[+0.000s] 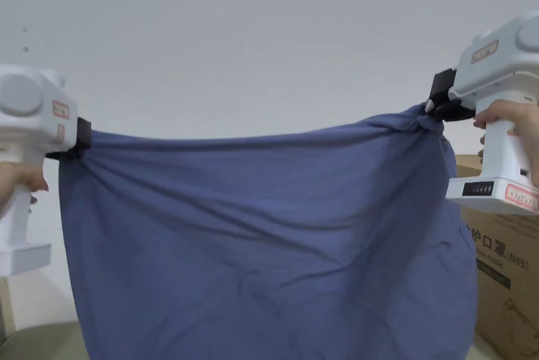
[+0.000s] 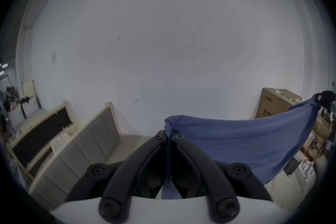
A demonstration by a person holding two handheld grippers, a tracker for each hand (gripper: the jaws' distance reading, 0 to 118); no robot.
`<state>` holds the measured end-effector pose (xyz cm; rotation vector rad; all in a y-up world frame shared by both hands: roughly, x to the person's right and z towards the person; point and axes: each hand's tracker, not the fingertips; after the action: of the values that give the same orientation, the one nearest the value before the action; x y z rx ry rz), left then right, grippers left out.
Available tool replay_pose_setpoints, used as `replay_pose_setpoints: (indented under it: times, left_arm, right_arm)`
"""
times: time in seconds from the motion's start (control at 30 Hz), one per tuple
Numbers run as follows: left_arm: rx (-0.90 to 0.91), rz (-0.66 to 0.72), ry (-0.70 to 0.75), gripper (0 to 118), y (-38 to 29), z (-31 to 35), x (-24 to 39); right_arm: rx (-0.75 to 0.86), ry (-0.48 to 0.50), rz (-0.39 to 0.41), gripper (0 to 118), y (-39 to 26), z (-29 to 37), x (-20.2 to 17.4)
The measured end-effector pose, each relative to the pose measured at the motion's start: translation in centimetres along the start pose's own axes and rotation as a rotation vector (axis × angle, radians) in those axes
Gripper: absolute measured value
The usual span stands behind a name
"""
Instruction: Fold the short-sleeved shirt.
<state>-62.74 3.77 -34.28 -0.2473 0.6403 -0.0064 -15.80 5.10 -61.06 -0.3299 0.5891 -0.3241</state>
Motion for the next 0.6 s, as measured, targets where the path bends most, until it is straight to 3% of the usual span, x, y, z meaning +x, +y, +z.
replay_pose_setpoints:
  times: [0.23,0.43,0.6]
  left_arm:
    - [0.015,0.034,0.016,3,0.1,-3.2,0.0]
    - [-0.176,0.049,0.034,3,-9.5,-11.8,1.7]
    - [-0.342,0.09,0.044,3,-21.3,-19.4,3.3]
  right_arm:
    - [-0.004,-0.013,0.019,6,-0.4,-4.0,0.2]
    - [-0.191,-0.097,0.027,6,-8.6,-11.8,3.0]
    - [-0.38,-0.194,0.028,6,-18.8,-19.0,7.0]
